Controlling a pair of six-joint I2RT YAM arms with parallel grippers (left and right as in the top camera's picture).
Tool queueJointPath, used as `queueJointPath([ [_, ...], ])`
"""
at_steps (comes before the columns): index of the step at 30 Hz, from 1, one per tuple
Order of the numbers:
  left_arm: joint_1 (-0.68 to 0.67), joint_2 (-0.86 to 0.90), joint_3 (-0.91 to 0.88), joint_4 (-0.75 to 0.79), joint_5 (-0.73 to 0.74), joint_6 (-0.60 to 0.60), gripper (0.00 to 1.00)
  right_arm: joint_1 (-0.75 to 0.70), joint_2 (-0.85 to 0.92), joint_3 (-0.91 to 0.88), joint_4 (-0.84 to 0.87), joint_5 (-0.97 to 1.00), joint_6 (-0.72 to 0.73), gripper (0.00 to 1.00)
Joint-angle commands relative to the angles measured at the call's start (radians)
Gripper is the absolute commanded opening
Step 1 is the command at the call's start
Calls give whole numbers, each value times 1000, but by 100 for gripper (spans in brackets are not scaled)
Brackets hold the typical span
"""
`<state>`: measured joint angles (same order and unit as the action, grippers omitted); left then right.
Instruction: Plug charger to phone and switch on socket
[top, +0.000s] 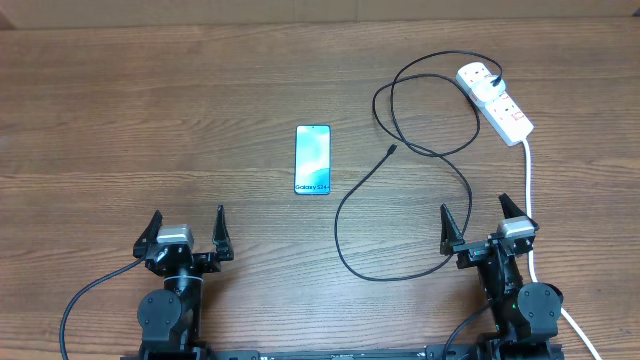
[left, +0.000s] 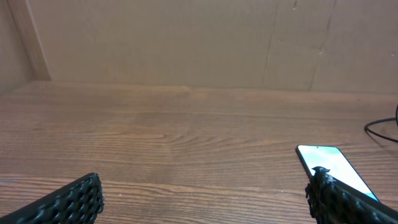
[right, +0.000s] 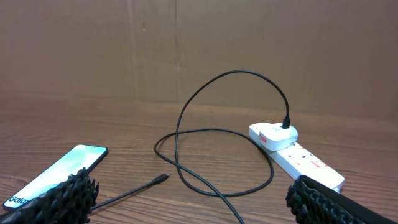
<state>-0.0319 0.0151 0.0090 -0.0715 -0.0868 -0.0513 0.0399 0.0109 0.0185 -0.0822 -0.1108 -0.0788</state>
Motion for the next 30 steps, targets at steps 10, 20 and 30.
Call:
queueJointPath([
  [10, 5, -10, -3, 0, 2, 14, 100, -2, -5, -10, 5, 12, -1, 100],
  [20, 5, -10, -3, 67, 429, -314, 100, -2, -5, -10, 5, 12, -1, 100],
  [30, 5, -10, 1, 671, 537, -607, 100, -2, -5, -10, 5, 12, -1, 100],
])
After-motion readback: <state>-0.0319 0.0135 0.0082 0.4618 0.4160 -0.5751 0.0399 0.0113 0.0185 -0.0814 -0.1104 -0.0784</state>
